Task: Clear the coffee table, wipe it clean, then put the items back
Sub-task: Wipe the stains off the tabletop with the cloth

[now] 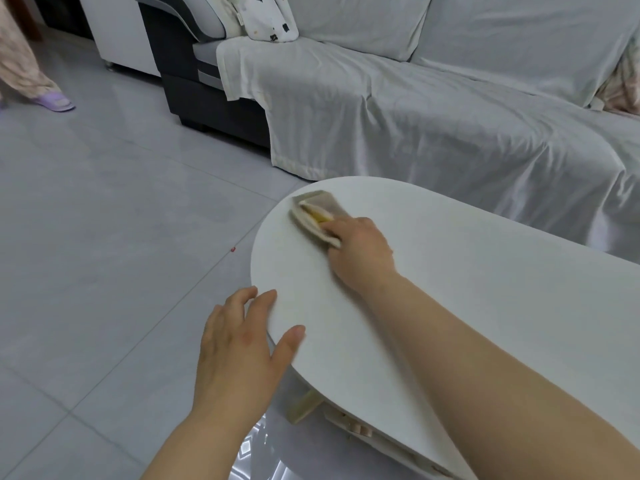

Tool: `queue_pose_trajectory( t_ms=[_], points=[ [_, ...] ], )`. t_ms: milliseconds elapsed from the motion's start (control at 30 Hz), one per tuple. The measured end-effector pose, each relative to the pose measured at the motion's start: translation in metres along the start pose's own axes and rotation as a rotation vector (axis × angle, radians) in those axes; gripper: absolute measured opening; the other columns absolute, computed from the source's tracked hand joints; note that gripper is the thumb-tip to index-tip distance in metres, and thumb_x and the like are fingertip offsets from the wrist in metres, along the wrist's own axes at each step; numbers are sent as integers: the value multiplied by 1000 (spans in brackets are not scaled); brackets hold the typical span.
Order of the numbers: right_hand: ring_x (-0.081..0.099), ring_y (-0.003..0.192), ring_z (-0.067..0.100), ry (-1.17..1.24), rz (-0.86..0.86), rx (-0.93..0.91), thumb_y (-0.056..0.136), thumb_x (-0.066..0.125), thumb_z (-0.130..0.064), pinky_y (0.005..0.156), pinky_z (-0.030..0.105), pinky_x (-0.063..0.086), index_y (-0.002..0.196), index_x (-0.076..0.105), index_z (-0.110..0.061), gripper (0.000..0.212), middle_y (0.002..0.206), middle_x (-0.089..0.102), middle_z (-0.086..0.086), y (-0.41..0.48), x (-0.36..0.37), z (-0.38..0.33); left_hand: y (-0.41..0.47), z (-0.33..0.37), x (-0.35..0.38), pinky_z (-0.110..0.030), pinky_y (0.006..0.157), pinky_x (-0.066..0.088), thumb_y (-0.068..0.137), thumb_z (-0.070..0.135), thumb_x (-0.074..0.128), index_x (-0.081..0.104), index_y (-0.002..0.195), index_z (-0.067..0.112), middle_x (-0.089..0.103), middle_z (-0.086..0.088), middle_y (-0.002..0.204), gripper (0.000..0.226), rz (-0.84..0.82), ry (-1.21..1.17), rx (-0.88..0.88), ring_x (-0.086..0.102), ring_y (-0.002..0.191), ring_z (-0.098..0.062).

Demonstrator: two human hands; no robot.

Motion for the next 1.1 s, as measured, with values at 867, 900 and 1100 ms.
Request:
queue_pose_trajectory(
  t_ms=[867,900,1100],
  points=[
    [55,103,40,-133,141,453,83,48,-11,89,41,45,119,56,-21,38,116,57,23,-52,-69,134,9,7,21,-25,112,2,92,27,37,24,140,21,13,6,154,50,-73,-75,95,-7,129,8],
    [55,103,38,-112,128,406,82,49,-10,89,39,45,118,57,-22,39,116,58,22,-62,-66,119,9,7,21,-25,112,2,92,26,37,25,140,21,13,5,155,50,-73,-74,94,-5,133,5],
    [63,94,36,18,-26,-68,68,61,-1,82,41,53,100,69,-11,35,106,70,17,-140,-49,14,5,10,17,-28,113,2,93,27,35,24,140,18,13,0,155,50,-100,-15,88,0,143,-13]
  ],
)
Point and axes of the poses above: each hand's wrist, its own y-axis towards the middle knuckle, its own x-axis out of the palm, z = x × y, the point moved 3 cm from there along y, towards the middle knuckle
